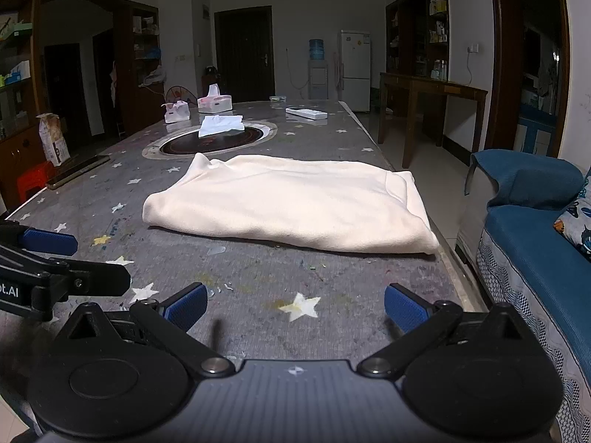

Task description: Fold clothes

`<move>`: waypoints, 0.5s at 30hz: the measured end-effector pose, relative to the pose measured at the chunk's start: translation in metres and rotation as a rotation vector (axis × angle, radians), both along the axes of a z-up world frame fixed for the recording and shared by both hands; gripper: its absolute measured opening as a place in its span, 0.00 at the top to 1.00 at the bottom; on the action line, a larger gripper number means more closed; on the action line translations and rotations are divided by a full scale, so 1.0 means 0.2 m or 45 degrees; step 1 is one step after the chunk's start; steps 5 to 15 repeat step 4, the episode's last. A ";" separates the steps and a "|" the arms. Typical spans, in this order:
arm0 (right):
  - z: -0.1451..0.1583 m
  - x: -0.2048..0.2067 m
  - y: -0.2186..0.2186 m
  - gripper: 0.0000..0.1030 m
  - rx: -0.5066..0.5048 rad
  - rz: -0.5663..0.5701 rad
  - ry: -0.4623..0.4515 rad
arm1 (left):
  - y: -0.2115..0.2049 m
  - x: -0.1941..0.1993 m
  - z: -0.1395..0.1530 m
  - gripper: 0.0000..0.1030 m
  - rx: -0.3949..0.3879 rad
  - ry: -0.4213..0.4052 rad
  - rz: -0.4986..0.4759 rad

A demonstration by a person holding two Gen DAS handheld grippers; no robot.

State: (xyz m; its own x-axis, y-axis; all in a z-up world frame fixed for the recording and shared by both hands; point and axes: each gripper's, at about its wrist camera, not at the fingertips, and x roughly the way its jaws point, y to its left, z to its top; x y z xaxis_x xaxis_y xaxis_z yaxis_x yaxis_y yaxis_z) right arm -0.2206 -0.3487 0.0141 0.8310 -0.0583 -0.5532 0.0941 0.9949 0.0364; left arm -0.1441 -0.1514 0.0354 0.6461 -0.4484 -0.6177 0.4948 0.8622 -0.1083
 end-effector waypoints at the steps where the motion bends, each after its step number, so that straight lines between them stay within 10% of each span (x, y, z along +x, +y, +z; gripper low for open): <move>1: 0.00 0.00 0.00 0.00 -0.002 0.001 0.000 | 0.00 0.00 0.00 0.00 0.000 -0.001 -0.003; 15: 0.00 0.01 0.00 0.00 -0.007 0.004 0.000 | -0.01 0.01 0.01 0.00 0.003 -0.004 -0.010</move>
